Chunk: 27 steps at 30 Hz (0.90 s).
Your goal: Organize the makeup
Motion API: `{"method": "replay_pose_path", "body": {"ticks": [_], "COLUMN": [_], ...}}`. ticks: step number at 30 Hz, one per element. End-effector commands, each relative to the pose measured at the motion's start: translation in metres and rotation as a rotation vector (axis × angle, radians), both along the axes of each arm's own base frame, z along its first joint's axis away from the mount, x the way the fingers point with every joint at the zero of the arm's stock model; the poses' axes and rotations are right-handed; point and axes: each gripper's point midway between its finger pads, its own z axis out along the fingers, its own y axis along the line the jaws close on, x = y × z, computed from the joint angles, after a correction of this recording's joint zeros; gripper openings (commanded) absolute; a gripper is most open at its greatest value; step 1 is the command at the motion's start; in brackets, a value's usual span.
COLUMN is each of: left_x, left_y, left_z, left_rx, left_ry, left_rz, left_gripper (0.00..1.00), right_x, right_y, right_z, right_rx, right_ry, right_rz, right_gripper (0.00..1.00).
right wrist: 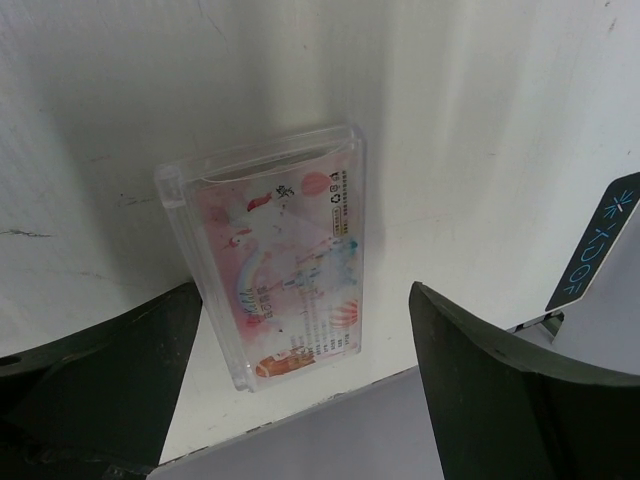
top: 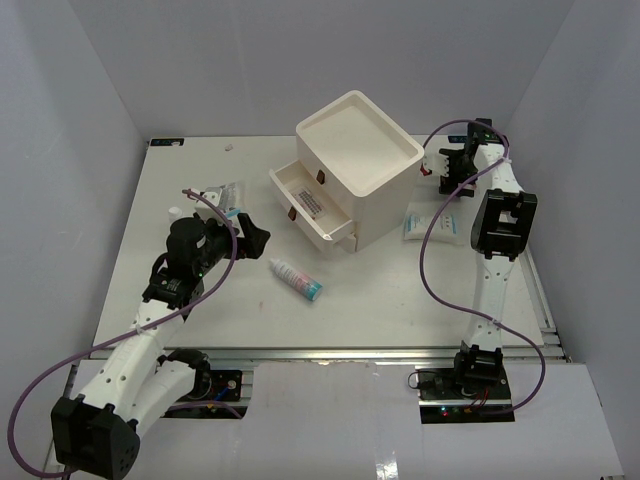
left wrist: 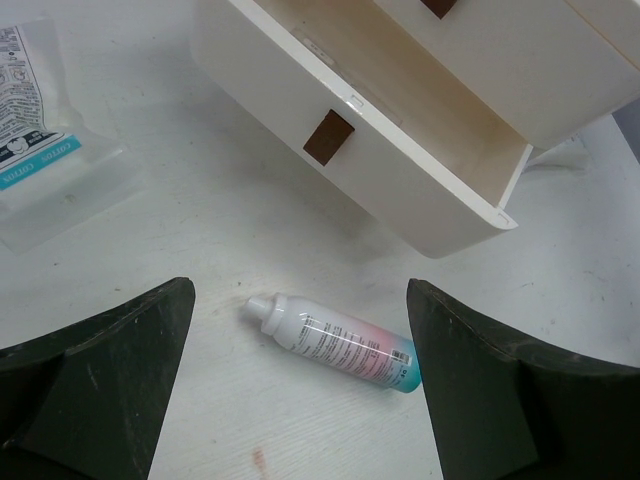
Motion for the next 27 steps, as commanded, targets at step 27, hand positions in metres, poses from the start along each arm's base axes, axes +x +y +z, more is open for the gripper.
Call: {"method": "replay_pose_path", "body": {"ticks": [27], "left_x": [0.000], "left_y": [-0.001], "left_z": [0.007], "left_rx": [-0.015], "left_ry": [-0.022], "left_rz": [-0.014], "left_gripper": [0.98], "right_x": [-0.066], "right_y": [0.011], "right_z": [0.009], "right_rx": [0.012], "right_ry": [0.160], "right_rz": [0.065], "right_gripper": [0.67]}}
